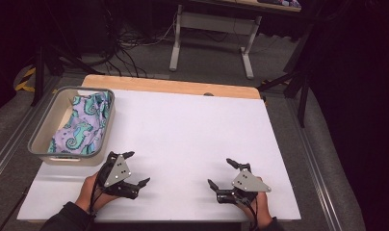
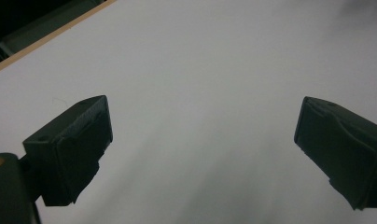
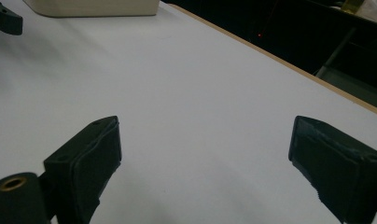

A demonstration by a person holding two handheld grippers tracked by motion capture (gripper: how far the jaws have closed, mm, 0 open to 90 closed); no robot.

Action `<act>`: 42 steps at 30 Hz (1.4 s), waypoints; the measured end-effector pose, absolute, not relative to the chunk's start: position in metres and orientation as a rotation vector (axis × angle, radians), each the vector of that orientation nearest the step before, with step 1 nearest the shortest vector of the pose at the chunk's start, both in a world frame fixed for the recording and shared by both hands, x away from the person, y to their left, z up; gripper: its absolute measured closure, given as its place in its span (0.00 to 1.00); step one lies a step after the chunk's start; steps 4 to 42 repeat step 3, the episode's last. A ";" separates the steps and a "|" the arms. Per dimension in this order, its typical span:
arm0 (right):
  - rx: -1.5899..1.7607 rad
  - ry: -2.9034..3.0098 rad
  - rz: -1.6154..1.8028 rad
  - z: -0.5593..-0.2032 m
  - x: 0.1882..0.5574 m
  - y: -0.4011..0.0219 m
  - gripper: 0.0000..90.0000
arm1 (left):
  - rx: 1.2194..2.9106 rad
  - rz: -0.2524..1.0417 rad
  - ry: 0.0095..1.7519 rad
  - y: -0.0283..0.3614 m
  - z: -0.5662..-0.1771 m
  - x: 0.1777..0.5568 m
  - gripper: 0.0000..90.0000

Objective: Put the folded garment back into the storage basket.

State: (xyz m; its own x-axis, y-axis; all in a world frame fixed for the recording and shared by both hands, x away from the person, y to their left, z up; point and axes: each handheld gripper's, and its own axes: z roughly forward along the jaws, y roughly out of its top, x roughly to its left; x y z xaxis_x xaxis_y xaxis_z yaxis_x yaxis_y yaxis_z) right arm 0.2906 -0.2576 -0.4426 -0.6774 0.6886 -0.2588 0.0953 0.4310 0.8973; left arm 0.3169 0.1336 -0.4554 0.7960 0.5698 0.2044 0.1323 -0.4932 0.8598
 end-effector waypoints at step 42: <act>0.663 2.068 1.246 -0.443 0.291 -0.258 0.11 | 2.047 0.580 0.533 0.133 -0.456 0.317 0.05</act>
